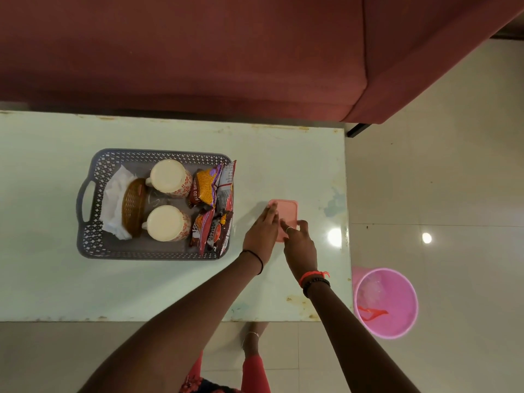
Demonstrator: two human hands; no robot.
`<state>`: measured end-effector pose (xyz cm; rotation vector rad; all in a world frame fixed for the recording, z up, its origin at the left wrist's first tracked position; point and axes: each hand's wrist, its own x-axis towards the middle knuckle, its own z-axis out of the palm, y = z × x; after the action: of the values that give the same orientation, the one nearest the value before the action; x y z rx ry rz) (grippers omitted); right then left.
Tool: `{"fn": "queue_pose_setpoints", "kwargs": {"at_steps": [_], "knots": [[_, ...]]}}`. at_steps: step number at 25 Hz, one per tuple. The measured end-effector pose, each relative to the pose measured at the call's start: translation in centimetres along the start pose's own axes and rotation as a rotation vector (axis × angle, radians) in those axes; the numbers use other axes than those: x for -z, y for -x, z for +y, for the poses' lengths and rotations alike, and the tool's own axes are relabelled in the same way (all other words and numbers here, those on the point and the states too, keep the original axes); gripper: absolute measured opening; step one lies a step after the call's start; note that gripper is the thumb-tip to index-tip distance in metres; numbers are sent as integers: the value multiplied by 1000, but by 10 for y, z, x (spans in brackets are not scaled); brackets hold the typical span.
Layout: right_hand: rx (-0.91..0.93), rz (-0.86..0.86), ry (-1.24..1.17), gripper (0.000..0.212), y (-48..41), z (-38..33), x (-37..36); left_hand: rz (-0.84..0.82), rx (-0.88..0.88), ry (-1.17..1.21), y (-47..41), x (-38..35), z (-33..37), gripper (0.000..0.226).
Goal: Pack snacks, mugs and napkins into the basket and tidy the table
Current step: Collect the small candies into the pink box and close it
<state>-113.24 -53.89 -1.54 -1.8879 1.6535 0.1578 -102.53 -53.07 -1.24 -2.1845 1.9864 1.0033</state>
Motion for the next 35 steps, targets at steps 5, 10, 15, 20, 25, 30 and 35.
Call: {"fn": "queue_pose_setpoints", "kwargs": {"at_steps": [5,10,15,20,25,30,35], "knots": [[-124,45,-269,42,-38,-2,20,-8,36,26,-4,4,2,57],[-160,-49,-330,28,-80,3,33,26,85,-30,-10,-2,11,54],[-337,-91,-696,15,-93,13,42,47,96,14,-14,-2,13,55],[-358,-104,-759,17,-89,10,45,43,74,-54,-17,-5,14,52],[-497,-242,-921,17,-58,24,33,20,68,-110,-17,-4,17,46],[-512,-195,-985,25,-45,31,24,33,62,-73,-18,-4,15,49],[-528,-119,-942,20,-40,31,23,10,-3,-105,-10,-4,12,54]]}}
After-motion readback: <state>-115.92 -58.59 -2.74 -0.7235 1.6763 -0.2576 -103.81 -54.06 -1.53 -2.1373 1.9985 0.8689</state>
